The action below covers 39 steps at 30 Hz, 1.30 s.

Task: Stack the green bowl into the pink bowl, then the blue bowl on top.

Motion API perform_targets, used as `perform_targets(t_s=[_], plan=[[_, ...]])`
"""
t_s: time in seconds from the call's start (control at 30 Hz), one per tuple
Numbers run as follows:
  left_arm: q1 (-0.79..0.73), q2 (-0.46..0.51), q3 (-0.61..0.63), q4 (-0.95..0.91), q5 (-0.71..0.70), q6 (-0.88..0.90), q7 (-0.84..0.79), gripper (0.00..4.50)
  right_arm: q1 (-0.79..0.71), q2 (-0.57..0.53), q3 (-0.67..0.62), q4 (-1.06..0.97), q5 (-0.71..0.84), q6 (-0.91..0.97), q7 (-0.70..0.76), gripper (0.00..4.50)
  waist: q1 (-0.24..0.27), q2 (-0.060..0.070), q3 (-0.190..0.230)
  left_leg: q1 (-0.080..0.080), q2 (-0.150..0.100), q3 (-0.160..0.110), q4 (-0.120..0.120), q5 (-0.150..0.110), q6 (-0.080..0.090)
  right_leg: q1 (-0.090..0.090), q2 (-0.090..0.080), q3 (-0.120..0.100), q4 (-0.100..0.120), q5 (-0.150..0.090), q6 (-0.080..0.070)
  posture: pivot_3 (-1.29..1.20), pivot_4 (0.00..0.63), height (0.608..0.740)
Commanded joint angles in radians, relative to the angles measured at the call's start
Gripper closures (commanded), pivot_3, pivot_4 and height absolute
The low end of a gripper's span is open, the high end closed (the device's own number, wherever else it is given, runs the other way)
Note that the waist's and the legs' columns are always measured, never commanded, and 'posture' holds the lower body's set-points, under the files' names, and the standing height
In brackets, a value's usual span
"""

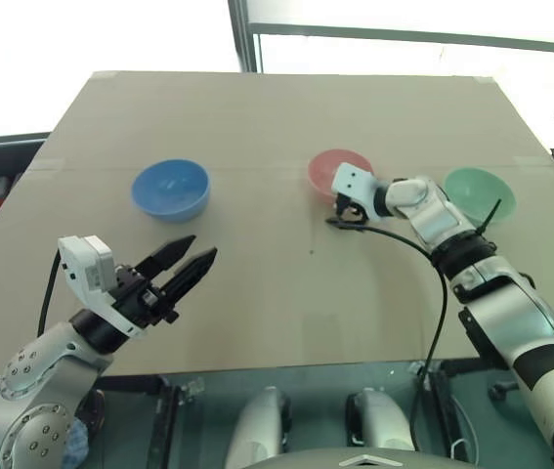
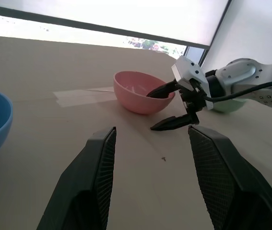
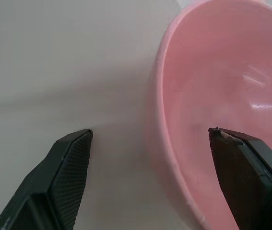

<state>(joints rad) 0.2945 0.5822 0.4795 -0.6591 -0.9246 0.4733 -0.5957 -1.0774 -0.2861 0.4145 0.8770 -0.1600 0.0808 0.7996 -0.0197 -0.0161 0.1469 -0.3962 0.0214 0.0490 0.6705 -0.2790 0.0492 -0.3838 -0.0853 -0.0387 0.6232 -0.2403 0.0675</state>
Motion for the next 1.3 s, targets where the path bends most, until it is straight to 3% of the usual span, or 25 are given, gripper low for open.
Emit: perform_targets(t_s=[0.03, 0.23, 0.27, 0.57, 0.83, 1.0, 1.2, 1.23, 1.27, 1.3], plan=[[0.01, -0.003, 0.032, -0.046, -0.003, -0.034, -0.001, 1.89, -0.049, 0.013, -0.032, 0.036, -0.008, -0.069, 0.002, 1.71, 0.001, 0.0, 0.0, 0.0, 0.0, 0.0, 0.0, 0.0, 0.0, 0.0, 0.0, 0.0, 0.0, 0.0, 0.0, 0.0, 0.15, 0.74], [0.017, 0.001, 0.041, -0.027, -0.007, -0.046, -0.015, 1.89, -0.066, 0.015, -0.049, 0.066, -0.014, -0.091, 0.008, 4.24, 0.001, 0.0, 0.0, 0.0, 0.0, 0.0, -0.001, 0.0, -0.001, -0.001, 0.0, 0.0, 0.001, 0.0, 0.0, 0.0, 0.15, 0.74], [0.016, 0.005, 0.041, -0.024, -0.01, -0.047, -0.023, 1.89, -0.065, 0.014, -0.052, 0.064, -0.015, -0.092, 0.01, 4.38, 0.001, 0.0, 0.0, 0.0, 0.0, 0.0, -0.001, 0.0, -0.001, -0.001, 0.0, 0.0, 0.001, 0.0, 0.0, 0.0, 0.15, 0.74], [-0.038, 0.025, 0.025, 0.017, -0.039, -0.037, -0.088, 1.89, 0.015, -0.028, -0.056, -0.108, -0.006, -0.064, 0.116, 4.38, 0.002, 0.0, 0.0, 0.0, 0.0, 0.0, -0.001, 0.0, -0.001, -0.001, 0.0, 0.0, 0.001, 0.0, 0.0, 0.0, 0.15, 0.74], [-0.087, 0.046, 0.007, 0.063, -0.062, -0.027, -0.159, 1.89, 0.342, -0.22, 0.023, -0.912, 0.037, 0.243, 0.387, 4.38, 0.008, 0.001, 0.0, -0.002, 0.0, -0.002, -0.002, 0.0, -0.001, -0.001, -0.001, -0.002, 0.0, 0.0, 0.0, 0.0, 0.15, 0.74], [-0.145, 0.047, -0.046, 0.103, -0.035, -0.026, -0.174, 1.89, 0.41, -0.232, 0.061, -1.158, 0.023, 0.454, 0.37, 4.38, 0.005, 0.0, 0.0, 0.0, 0.001, 0.0, 0.0, 0.001, -0.001, -0.001, -0.001, -0.001, 0.0, 0.0, 0.0, 0.0, 0.15, 0.74], [-0.197, 0.046, -0.093, 0.13, -0.041, -0.01, -0.194, 1.89, 0.422, -0.207, 0.112, -1.215, -0.02, 0.544, 0.298, 4.38, 0.011, -0.001, -0.001, 0.002, 0.0, -0.002, 0.0, 0.001, -0.001, 0.0, -0.001, -0.001, 0.001, 0.0, -0.001, 0.0, 0.15, 0.74], [-0.205, 0.045, -0.094, 0.133, -0.042, -0.01, -0.193, 1.89, 0.421, -0.213, 0.116, -1.213, -0.024, 0.541, 0.292, 3.71, 0.011, -0.002, -0.001, 0.001, 0.0, -0.002, 0.0, 0.001, -0.001, 0.0, -0.001, -0.001, 0.0, 0.0, -0.001, 0.0, 0.15, 0.74], [-0.212, 0.042, -0.095, 0.135, -0.046, -0.009, -0.192, 1.89, 0.419, -0.216, 0.117, -1.211, -0.026, 0.533, 0.284, 3.47, 0.01, -0.001, -0.001, 0.001, -0.001, -0.002, 0.0, 0.001, -0.001, 0.0, -0.002, -0.001, -0.001, 0.0, -0.001, 0.0, 0.15, 0.74], [-0.216, 0.038, -0.094, 0.137, -0.049, -0.008, -0.189, 1.89, 0.418, -0.217, 0.116, -1.209, -0.026, 0.533, 0.278, 2.9, 0.01, -0.001, -0.001, 0.0, -0.001, -0.002, 0.0, 0.001, -0.001, 0.0, -0.002, -0.001, -0.001, 0.0, -0.001, 0.0, 0.15, 0.74]])
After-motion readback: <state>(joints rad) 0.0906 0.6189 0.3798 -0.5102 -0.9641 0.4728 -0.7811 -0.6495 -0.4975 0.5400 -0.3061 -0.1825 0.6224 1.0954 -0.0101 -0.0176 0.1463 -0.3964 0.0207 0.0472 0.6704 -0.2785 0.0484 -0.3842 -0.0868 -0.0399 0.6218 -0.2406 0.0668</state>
